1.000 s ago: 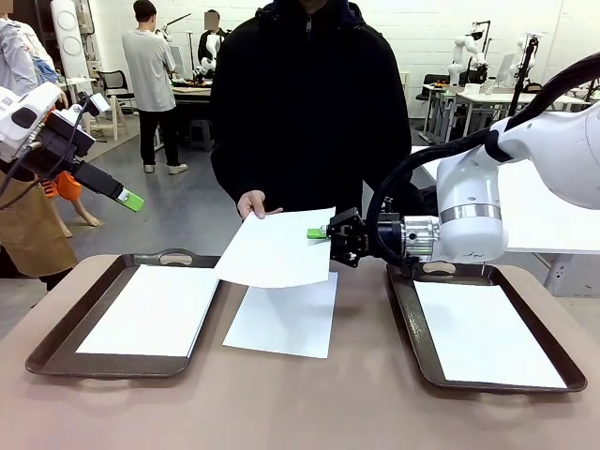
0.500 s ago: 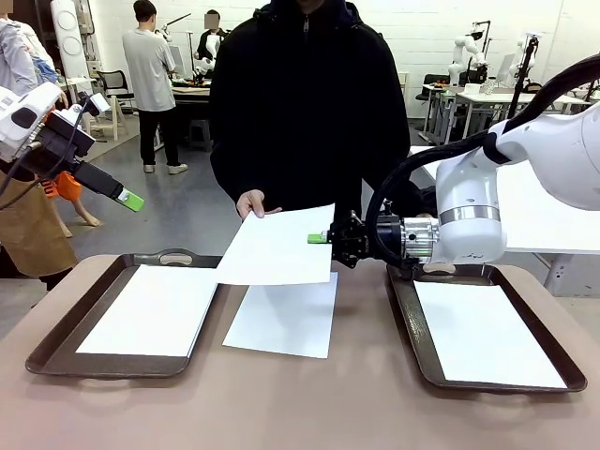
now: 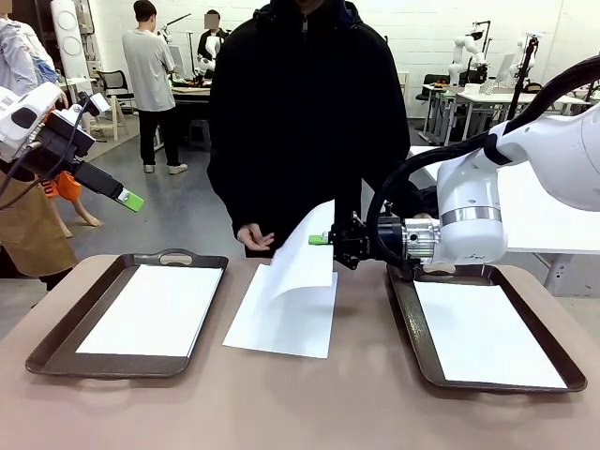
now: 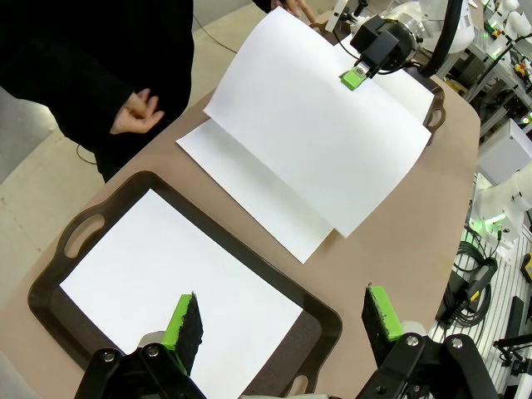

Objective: Sort the A4 documents.
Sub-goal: Receive the A4 Paper, then place the A4 Paper in the designated Handle tray.

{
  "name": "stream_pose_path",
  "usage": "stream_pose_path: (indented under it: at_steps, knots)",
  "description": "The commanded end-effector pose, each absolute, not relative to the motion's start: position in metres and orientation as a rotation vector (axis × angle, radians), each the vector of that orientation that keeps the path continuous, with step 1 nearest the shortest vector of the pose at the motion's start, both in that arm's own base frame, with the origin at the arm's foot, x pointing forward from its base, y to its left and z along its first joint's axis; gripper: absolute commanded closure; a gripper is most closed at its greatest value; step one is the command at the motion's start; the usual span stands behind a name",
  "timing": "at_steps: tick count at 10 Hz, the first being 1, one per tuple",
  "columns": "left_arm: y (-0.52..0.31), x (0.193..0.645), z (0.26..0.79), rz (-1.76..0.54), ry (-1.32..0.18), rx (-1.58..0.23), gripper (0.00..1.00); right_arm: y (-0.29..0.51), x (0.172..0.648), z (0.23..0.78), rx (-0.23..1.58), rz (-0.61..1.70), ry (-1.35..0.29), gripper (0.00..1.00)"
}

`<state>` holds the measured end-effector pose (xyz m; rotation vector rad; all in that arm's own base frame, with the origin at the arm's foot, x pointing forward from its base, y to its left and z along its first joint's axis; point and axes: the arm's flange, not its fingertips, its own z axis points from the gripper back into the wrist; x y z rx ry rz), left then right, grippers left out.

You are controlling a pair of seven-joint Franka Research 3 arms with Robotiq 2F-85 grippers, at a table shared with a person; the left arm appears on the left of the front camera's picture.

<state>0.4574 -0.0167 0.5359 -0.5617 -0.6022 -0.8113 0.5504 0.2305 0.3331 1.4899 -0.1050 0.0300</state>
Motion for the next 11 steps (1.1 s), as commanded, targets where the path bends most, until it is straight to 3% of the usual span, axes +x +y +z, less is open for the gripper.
stream_pose_path:
  at_steps: [1,11]
  knots:
    - [-0.0168,0.4569,0.5365,-0.817,-0.605,-0.559,0.00,0.2312,0.5511,0.3326,1.485,0.028,-0.123,1.00]
    - [-0.0168,0.4569,0.5365,-0.817,-0.605,-0.559,0.00,0.2312,0.5511,0.3326,1.485,0.028,-0.123,1.00]
